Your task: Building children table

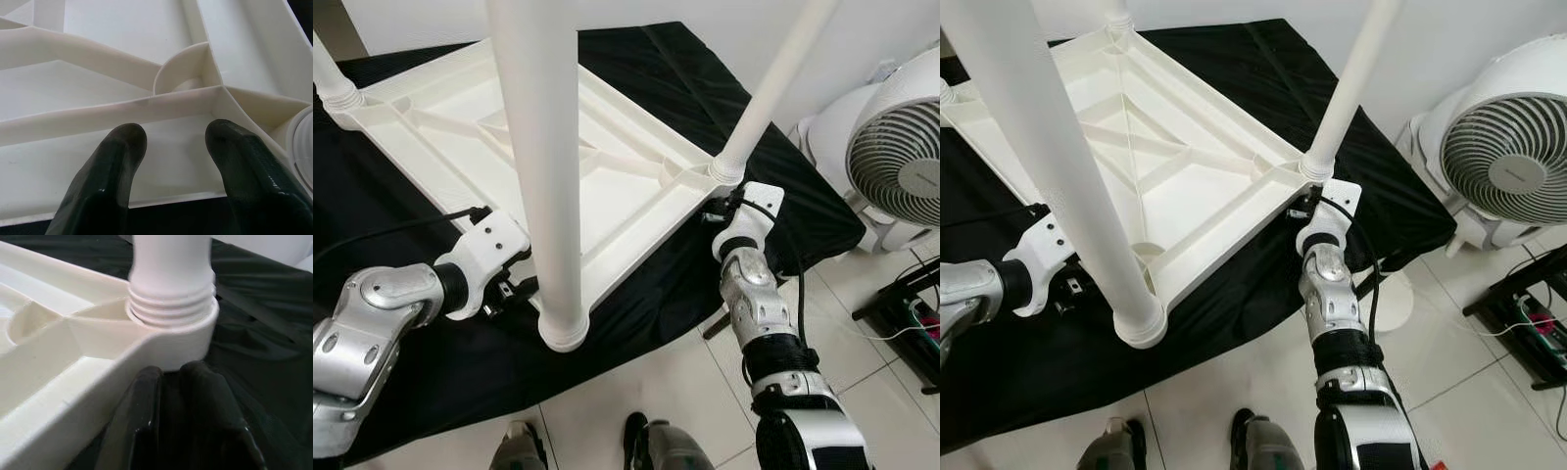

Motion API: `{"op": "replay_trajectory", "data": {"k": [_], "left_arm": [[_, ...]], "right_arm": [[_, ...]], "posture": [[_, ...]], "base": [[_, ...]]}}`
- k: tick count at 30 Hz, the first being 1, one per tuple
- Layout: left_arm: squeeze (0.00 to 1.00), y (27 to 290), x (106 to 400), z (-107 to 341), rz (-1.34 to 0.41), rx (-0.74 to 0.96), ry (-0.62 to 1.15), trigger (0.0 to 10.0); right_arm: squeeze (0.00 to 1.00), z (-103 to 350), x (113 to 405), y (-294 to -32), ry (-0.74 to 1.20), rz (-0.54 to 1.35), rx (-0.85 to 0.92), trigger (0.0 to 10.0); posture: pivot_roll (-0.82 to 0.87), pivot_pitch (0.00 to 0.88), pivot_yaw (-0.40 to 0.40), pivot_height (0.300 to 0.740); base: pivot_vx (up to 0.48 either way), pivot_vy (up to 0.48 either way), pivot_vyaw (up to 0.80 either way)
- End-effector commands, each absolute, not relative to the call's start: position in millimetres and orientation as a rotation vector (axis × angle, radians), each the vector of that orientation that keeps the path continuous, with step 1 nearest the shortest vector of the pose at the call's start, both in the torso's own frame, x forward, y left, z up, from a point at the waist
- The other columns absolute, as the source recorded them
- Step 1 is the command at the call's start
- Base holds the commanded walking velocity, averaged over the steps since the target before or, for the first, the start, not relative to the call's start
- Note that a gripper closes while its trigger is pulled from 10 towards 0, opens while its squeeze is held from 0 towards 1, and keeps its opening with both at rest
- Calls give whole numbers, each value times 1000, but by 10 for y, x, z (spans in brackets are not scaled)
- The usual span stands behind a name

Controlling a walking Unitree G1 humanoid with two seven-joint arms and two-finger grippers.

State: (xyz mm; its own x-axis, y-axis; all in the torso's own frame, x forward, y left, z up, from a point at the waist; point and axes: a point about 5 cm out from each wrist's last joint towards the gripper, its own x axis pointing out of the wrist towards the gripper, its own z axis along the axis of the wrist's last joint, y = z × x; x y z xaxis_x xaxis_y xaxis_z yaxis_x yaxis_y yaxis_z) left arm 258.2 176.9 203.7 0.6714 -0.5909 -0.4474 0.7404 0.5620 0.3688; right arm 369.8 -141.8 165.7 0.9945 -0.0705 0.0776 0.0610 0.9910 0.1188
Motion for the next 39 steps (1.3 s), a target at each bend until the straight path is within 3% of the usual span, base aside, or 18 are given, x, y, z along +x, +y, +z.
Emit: {"op": "replay_trajectory", "data": {"k": [1,16,31,39], "left_arm": [[0,1788,2577,1995,-803,579,314,10000],[0,1806,2486,1935,-809,565,350,10000],[0,1548,2402,1979,-864,501,291,10000],[0,1401,2416,2038,-889,462,246,10000]], "right_arm": [[0,1617,3721,-1429,-38,-57,141,10000],[0,1838,3992,-1389,-25,77,66,10000],[0,1876,4064,-1031,-19,278,37,10000],[0,1902,4069,-1014,-51,269,36,10000]], "posture": [[114,190,-65,740],[120,200,-72,740],[119,205,-67,740],[127,202,-68,740]], "base": [[0,0,0],[0,0,0],[0,0,0],[0,0,0]]}}
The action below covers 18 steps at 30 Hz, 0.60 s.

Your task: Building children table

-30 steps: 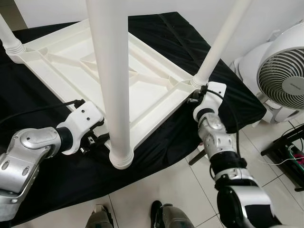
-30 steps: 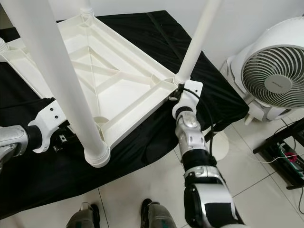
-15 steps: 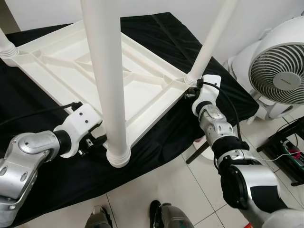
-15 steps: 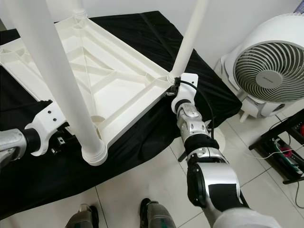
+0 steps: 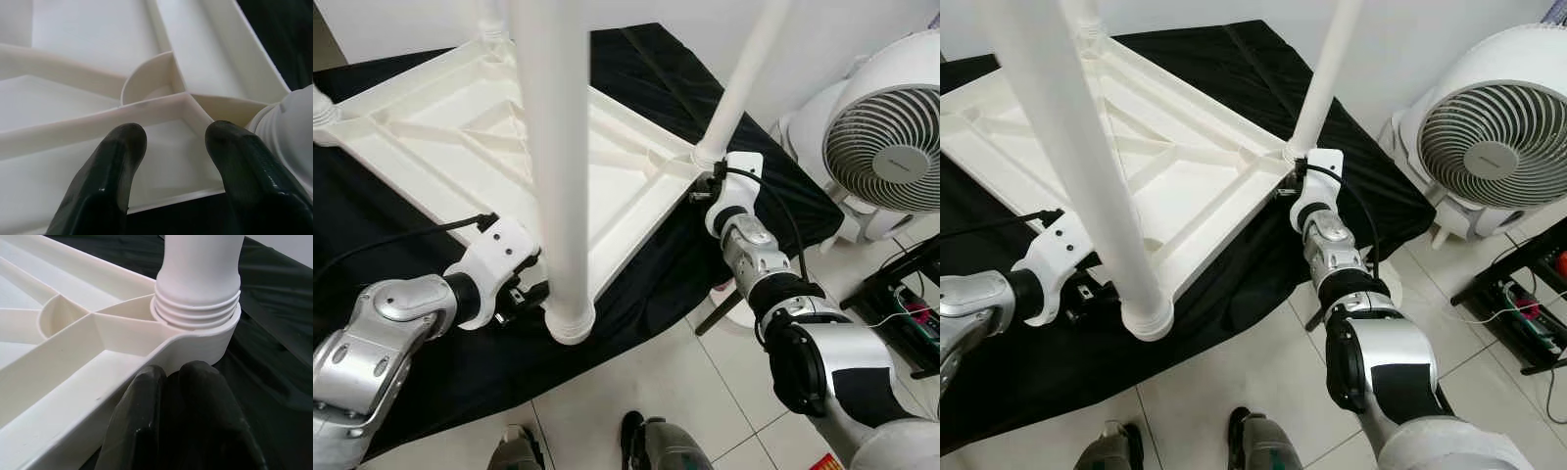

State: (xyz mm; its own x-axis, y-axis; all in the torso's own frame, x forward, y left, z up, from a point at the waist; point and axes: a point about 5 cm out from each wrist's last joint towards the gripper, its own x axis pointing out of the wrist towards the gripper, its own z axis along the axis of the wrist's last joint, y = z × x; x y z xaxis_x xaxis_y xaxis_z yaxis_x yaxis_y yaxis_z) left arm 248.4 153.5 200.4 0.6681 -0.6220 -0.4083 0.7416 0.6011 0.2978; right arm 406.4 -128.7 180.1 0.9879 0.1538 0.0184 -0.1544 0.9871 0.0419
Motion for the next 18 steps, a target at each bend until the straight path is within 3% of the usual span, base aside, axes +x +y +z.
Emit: {"op": "replay_trajectory", "data": {"k": [1,10,11,12,13,18], "left_arm": [[0,1388,2428,2040,-880,453,240,10000],[0,1490,2512,2034,-768,455,204,10000],[0,1507,2535,2051,-747,446,189,10000],[0,1507,2535,2051,-747,446,189,10000],[0,1552,2587,2092,-697,433,154,10000],[0,1609,2634,2141,-645,415,106,10000]], "right_arm": [[0,1901,4065,-1025,-59,266,32,10000],[0,1855,3989,-1277,-157,205,32,10000],[169,1855,3977,-1320,-170,194,43,10000],[169,1855,3977,-1320,-170,194,43,10000],[1000,1859,3939,-1401,-204,187,43,10000],[1000,1869,3855,-1458,-247,229,66,10000]], "posture": [[126,202,-68,740],[123,192,-69,740],[124,191,-69,740],[124,191,-69,740],[123,187,-70,740],[124,177,-74,740]], "base": [[0,0,0],[0,0,0],[0,0,0],[0,0,0],[0,0,0],[0,0,0]]}}
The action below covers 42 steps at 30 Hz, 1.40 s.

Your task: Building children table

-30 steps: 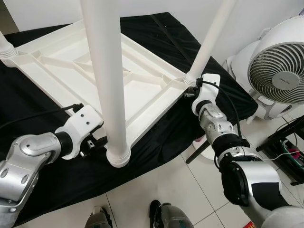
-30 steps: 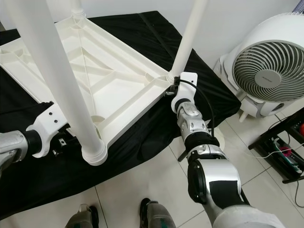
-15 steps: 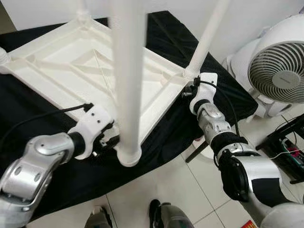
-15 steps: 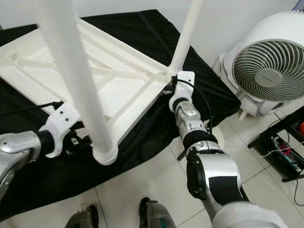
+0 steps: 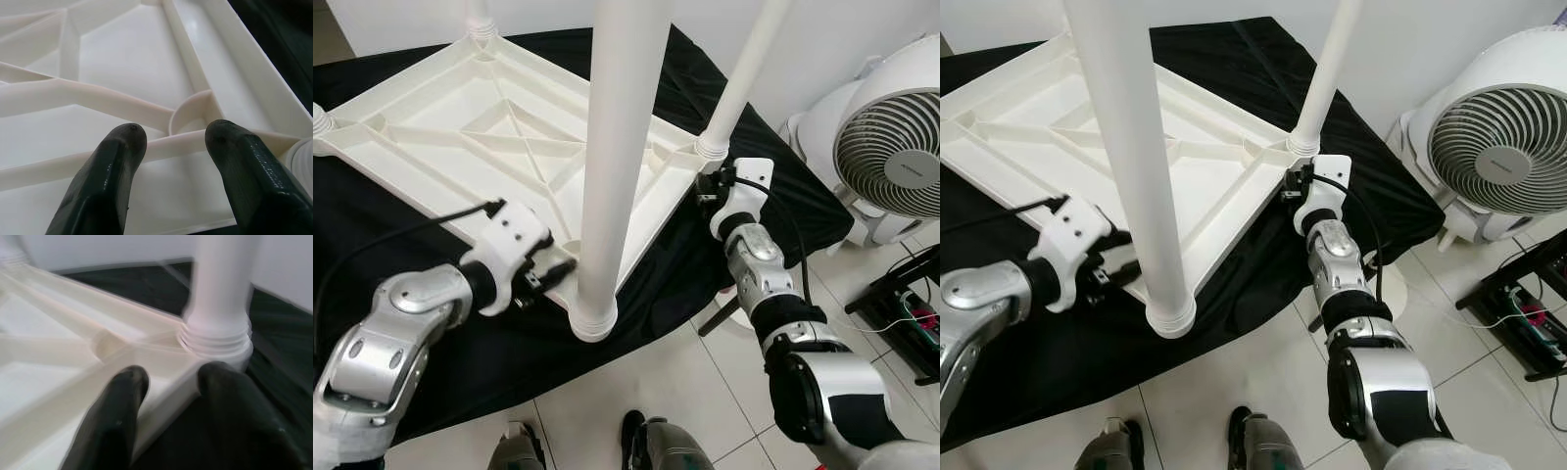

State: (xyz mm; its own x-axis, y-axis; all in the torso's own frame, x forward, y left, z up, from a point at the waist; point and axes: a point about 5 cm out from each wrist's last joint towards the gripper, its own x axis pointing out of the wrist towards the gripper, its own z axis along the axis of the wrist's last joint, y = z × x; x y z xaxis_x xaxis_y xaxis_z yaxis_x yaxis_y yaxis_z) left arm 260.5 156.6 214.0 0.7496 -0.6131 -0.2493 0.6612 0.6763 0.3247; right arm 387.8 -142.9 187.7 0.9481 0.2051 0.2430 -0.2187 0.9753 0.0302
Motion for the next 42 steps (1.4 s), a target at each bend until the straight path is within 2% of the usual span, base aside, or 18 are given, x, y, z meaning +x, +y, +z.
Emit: {"op": "replay_trajectory", "data": {"k": [1,3,6,12,13,14,19,20,23,26,36,42], "left_arm": [[0,1609,2634,2141,-645,415,106,10000],[0,1715,2676,2204,-598,377,65,10000],[0,1715,2676,2204,-598,377,65,10000],[0,1872,2779,2272,-510,290,10,10000],[0,1872,2779,2272,-510,290,10,10000],[0,1907,2816,2254,-455,290,6,10000],[0,1919,2839,2231,-402,301,3,10000],[0,1929,2849,2219,-390,324,-10,10000],[0,1938,2852,2214,-395,325,-10,10000],[0,1967,2856,2220,-397,324,-14,10000],[0,1998,2833,2198,-379,364,-23,10000],[0,2007,2817,2186,-375,369,-22,10000]], "right_arm": [[1000,1869,3855,-1458,-247,229,66,10000],[1000,1888,3693,-1516,-288,323,38,10000],[1000,1888,3693,-1516,-288,323,38,10000],[1000,1881,3410,-1475,-260,618,-24,10000],[1000,1881,3410,-1475,-260,618,-24,10000],[0,1873,3301,-1463,-243,737,-50,10000],[0,1859,3207,-1456,-215,855,-61,10000],[0,1871,3131,-1422,-180,972,-63,10000],[0,1881,3084,-1389,-166,1053,-78,10000],[0,1902,2981,-1300,-121,1227,-103,10000],[0,1948,2899,-1163,-49,1498,-172,10000],[0,1951,2905,-1165,-27,1540,-185,10000]], "posture": [[124,177,-74,740],[122,162,-87,740],[122,162,-87,740],[121,144,-94,740],[121,144,-94,740],[122,137,-95,740],[124,136,-99,740],[132,130,-105,740],[137,129,-109,740],[146,129,-117,740],[179,135,-149,740],[187,133,-154,740]], "base": [[0,0,0],[0,0,0],[0,0,0],[0,0,0],[0,0,0],[0,0,0],[0,0,0],[0,0,0],[0,0,0],[0,0,0],[0,0,0],[0,0,0]]}}
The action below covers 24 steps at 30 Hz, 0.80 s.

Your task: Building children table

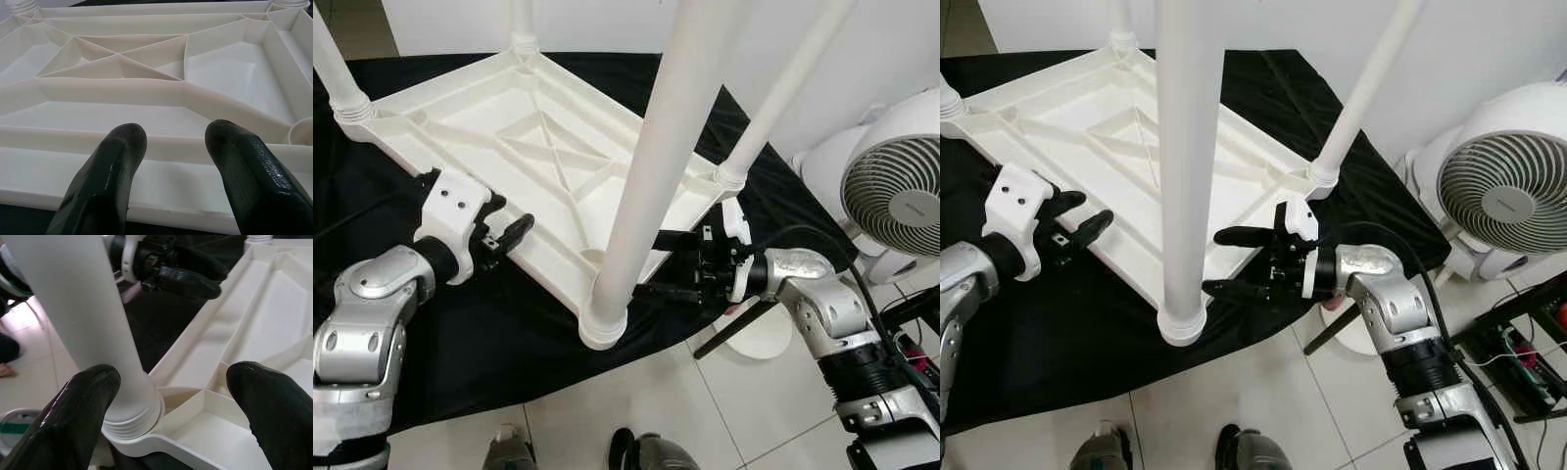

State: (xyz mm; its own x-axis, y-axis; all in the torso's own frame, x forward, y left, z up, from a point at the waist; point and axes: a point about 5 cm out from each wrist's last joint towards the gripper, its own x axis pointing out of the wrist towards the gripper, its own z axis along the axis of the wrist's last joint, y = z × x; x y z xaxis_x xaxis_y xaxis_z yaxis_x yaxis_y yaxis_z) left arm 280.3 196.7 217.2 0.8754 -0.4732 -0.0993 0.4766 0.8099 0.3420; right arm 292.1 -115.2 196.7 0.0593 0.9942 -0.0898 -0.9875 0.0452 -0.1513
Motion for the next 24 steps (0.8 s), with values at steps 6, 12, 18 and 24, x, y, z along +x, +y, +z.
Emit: {"op": "replay_trajectory", "data": {"k": [6,12,18,24], "left_arm": [[0,2023,2805,2183,-371,376,-23,10000],[0,2049,2814,2187,-371,391,-26,10000],[0,2047,2833,2200,-374,398,-31,10000],[0,2033,2834,2209,-383,406,-35,10000]], "right_arm": [[0,1932,2875,-1178,12,1612,-200,10000],[0,1881,2818,-1212,60,1699,-208,10000],[0,1828,2827,-1019,17,1687,-186,10000],[0,1762,2868,-736,-42,1630,-132,10000]], "posture": [[194,132,-153,740],[195,123,-141,740],[196,117,-135,740],[207,112,-133,740]], "base": [[0,0,0],[0,0,0],[0,0,0],[0,0,0]]}}
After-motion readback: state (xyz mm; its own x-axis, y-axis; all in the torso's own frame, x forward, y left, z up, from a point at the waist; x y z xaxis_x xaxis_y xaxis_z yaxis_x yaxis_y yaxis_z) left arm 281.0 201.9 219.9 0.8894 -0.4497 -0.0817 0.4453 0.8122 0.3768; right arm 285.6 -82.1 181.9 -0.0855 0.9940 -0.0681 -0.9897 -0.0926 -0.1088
